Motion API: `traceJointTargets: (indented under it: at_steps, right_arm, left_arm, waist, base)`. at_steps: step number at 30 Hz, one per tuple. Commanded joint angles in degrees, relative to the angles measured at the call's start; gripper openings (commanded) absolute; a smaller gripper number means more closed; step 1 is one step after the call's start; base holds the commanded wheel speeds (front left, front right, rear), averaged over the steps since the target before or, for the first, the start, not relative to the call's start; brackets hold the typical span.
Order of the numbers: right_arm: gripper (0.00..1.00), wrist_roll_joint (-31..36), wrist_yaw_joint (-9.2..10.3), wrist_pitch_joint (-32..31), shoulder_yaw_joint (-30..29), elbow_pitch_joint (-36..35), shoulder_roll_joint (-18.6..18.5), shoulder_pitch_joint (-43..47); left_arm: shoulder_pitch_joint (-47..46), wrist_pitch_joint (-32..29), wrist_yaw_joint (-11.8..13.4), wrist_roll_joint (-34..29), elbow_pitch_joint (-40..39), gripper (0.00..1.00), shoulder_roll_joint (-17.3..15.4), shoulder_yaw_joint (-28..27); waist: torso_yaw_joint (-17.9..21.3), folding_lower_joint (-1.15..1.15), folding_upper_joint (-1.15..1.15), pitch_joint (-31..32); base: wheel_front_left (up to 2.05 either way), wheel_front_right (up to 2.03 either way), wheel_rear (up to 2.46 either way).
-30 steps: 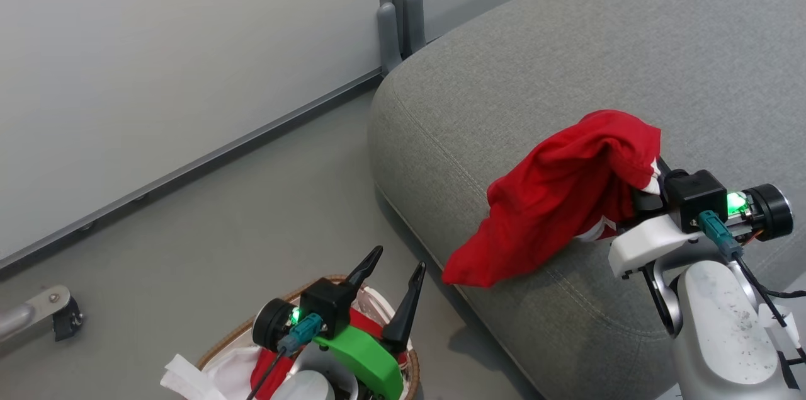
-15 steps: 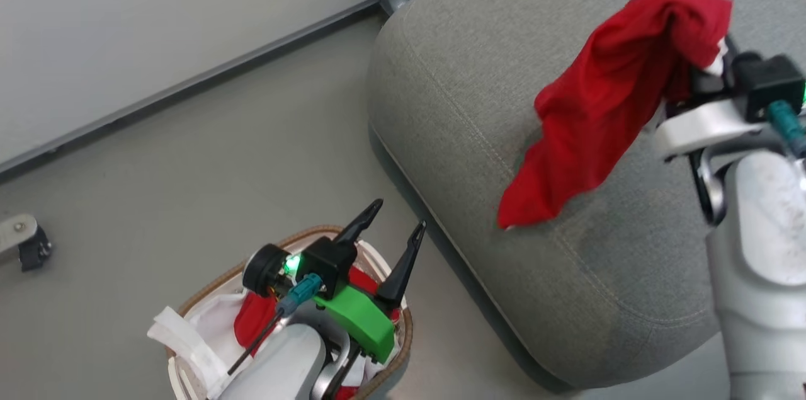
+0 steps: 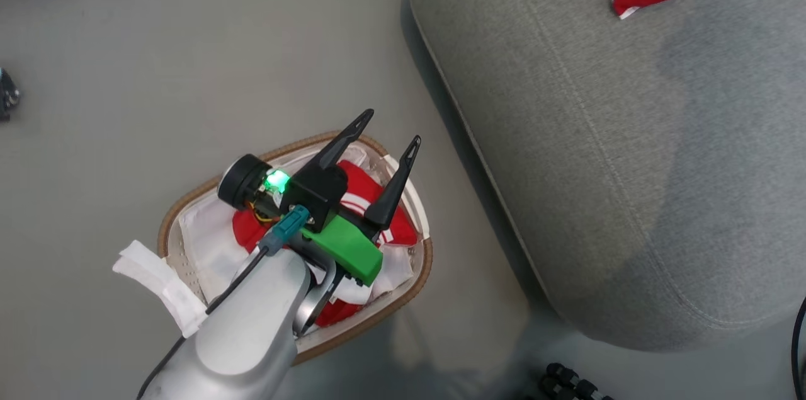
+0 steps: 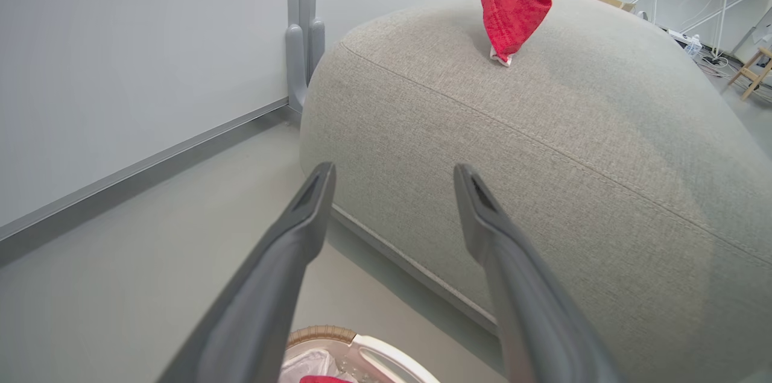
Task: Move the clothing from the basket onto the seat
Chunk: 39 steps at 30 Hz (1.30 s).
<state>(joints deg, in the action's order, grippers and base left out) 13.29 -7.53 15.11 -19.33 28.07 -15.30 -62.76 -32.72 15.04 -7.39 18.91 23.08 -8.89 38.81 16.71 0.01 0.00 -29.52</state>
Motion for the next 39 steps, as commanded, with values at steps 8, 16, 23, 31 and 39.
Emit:
traceJointTargets:
  at_steps: [8, 16, 23, 31, 39]
  right_arm:
    - [0.00, 2.87, 0.08, 0.05, -3.43, 4.74, 0.91, -0.38]
    - [0.00, 3.89, 0.08, 0.05, -4.95, 6.09, 2.66, 5.59]
    - [1.00, 3.86, 0.08, 0.05, -3.92, 5.05, 4.13, 10.66]
    - [1.00, 2.95, 0.08, 0.05, -2.65, 2.66, 4.83, 18.16]
    - [1.00, 2.41, 0.08, 0.05, -1.14, 2.68, 4.23, 25.11]
  left_arm:
    - [-2.20, 0.21, -0.16, -1.40, -1.40, 1.00, -0.92, -2.89]
    - [-1.36, 0.21, -0.16, -2.00, -1.59, 1.00, -0.91, -4.19]
    - [0.35, 0.21, -0.16, -1.33, -1.49, 1.00, -1.40, -5.99]
    - [3.15, 0.21, -0.16, -0.52, -1.80, 1.00, -1.03, -8.61]
    - [6.43, 0.20, -0.16, 0.50, -1.27, 1.00, -0.03, -10.39]
  waist:
    - [-6.81, -0.01, 0.00, -12.62]
    - [-6.11, -0.01, 0.00, -12.86]
    - [-4.95, -0.01, 0.00, -11.34]
    - [-4.28, -0.01, 0.00, -6.15]
    - [-5.21, -0.01, 0.00, 1.49]
  base:
    - [0.00, 0.00, 0.00]
    - [0.00, 0.00, 0.00]
    - [0.00, 0.00, 0.00]
    - [0.00, 0.00, 0.00]
    - [0.00, 0.00, 0.00]
